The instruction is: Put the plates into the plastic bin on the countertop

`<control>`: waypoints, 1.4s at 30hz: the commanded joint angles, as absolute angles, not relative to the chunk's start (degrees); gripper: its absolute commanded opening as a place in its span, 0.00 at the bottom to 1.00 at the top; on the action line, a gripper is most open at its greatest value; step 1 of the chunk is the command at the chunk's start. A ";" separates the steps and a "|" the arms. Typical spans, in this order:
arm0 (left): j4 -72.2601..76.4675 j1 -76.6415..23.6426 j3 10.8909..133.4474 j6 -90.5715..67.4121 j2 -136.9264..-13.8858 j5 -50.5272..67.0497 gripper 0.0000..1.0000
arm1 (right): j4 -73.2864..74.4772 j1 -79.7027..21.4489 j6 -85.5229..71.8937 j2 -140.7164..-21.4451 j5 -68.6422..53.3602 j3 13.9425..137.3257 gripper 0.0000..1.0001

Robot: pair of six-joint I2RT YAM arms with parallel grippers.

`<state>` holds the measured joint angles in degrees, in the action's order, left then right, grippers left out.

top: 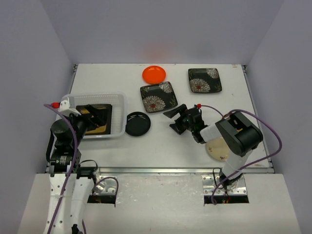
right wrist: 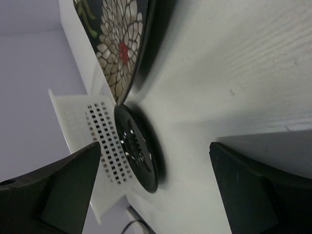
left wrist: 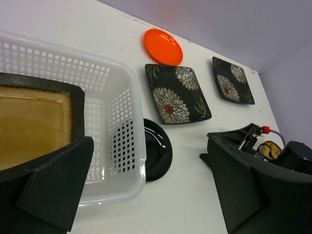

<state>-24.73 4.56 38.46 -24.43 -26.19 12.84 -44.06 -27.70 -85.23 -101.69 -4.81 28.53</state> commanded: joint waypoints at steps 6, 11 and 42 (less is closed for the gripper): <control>-21.36 3.70 38.58 -23.73 -27.34 14.51 1.00 | -37.32 -28.57 -96.50 -119.24 11.86 40.01 0.71; -21.61 2.00 38.84 -23.38 -26.59 13.58 1.00 | -35.75 -28.61 -97.23 -121.11 15.39 42.09 0.41; -18.47 -1.12 42.62 -25.20 -45.54 32.30 1.00 | -26.31 -10.64 -59.60 -80.53 -32.65 30.88 0.00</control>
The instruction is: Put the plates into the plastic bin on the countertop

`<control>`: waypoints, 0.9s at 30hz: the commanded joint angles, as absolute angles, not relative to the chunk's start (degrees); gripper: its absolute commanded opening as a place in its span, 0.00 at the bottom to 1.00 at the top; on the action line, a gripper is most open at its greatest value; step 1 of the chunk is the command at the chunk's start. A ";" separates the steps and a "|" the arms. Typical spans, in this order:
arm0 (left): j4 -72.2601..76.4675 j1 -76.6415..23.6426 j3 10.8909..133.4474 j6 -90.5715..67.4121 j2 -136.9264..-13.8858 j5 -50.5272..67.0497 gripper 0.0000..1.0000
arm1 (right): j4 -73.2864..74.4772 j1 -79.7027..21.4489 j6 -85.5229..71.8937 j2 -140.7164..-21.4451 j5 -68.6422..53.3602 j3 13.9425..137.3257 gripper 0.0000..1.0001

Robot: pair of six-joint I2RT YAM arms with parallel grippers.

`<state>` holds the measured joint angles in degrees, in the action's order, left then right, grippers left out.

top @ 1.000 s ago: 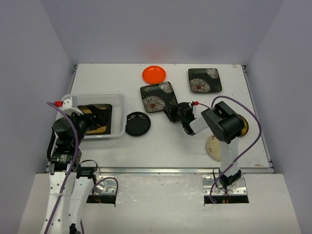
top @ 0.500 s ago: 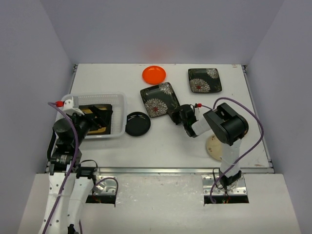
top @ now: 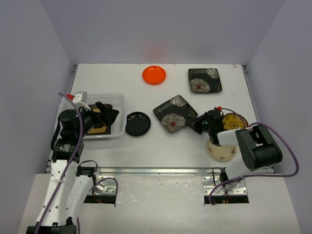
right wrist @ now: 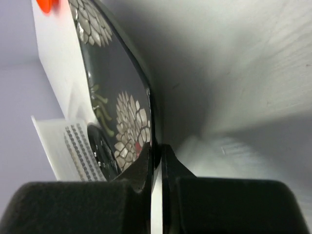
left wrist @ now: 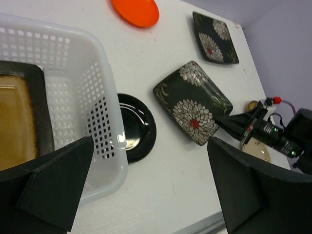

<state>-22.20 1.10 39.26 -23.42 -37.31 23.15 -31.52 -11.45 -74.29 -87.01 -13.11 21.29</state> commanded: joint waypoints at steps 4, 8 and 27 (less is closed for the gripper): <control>-18.11 -5.63 45.94 -24.96 -53.60 30.09 1.00 | -22.42 -10.29 -55.91 -78.10 -41.26 33.16 0.00; -19.02 -14.43 49.16 -24.86 -59.39 24.00 1.00 | -21.55 -10.20 -56.26 -76.42 -45.44 34.63 0.00; -14.12 -22.41 55.25 -25.98 -72.42 21.02 0.22 | -10.67 -12.83 -49.65 -72.77 -55.79 42.54 0.00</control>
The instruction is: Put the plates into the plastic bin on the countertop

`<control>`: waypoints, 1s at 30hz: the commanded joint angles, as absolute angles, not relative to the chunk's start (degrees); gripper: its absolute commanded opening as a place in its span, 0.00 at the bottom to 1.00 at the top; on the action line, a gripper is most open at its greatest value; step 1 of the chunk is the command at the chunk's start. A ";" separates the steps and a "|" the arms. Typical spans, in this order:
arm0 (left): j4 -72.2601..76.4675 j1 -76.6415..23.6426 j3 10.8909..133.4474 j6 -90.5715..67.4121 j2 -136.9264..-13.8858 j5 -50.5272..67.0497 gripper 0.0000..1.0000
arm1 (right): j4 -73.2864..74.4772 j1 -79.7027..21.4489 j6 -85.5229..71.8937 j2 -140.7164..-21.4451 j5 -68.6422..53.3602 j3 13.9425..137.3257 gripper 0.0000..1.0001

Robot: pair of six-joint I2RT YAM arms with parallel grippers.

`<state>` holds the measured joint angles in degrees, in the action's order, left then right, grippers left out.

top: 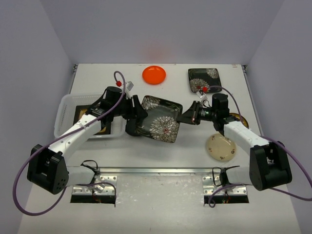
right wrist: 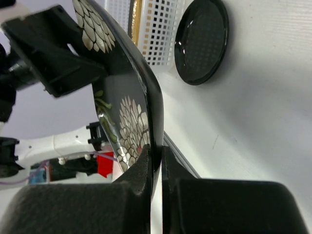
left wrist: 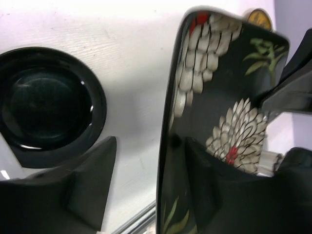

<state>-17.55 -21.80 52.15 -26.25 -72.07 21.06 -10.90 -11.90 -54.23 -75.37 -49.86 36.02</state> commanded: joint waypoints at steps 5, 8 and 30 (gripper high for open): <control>-14.85 -22.41 54.90 -25.76 -72.22 20.32 0.00 | -8.61 -12.81 -47.98 -73.51 -55.34 43.72 0.00; -14.24 -22.41 53.89 -27.18 -71.08 19.35 0.00 | -9.73 -12.51 -48.87 -74.28 -55.62 43.83 0.02; -22.85 41.65 44.93 -55.57 -49.53 20.32 0.00 | 2.83 -7.08 -37.22 -69.91 -40.10 39.51 0.99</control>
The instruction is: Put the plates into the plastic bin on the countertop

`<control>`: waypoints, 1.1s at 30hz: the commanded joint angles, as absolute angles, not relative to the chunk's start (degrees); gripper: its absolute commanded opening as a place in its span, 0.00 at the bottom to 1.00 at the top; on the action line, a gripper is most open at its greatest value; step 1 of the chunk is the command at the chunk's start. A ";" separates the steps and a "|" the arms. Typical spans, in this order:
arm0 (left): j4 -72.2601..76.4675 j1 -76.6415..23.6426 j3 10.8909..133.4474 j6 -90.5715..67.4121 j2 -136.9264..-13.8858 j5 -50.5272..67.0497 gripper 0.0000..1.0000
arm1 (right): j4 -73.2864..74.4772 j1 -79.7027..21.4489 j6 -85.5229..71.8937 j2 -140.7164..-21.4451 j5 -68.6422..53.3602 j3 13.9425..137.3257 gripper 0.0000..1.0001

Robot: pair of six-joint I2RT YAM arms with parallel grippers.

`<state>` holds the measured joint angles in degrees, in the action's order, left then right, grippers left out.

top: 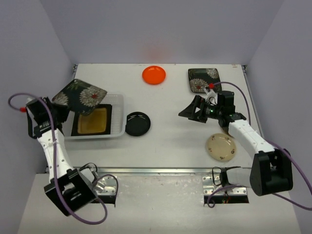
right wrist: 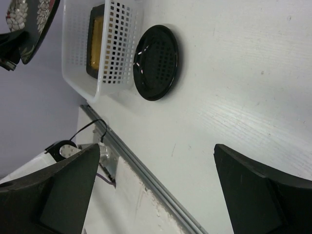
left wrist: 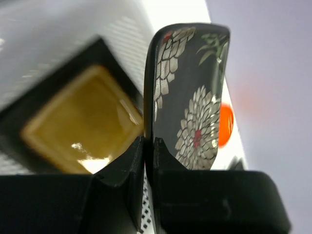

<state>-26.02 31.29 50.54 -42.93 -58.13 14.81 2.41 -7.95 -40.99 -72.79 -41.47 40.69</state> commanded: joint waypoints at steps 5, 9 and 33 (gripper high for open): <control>-22.58 41.43 37.43 -70.01 -39.17 10.19 0.00 | 1.26 -5.75 -37.68 -69.54 -43.18 37.91 0.99; -22.32 37.21 38.92 -73.21 -41.61 7.13 0.00 | 0.35 -5.10 -38.41 -68.47 -44.12 37.00 0.99; -18.70 24.43 35.51 -76.63 -49.50 -7.40 0.00 | -3.17 -2.63 -40.52 -66.97 -45.00 34.62 0.99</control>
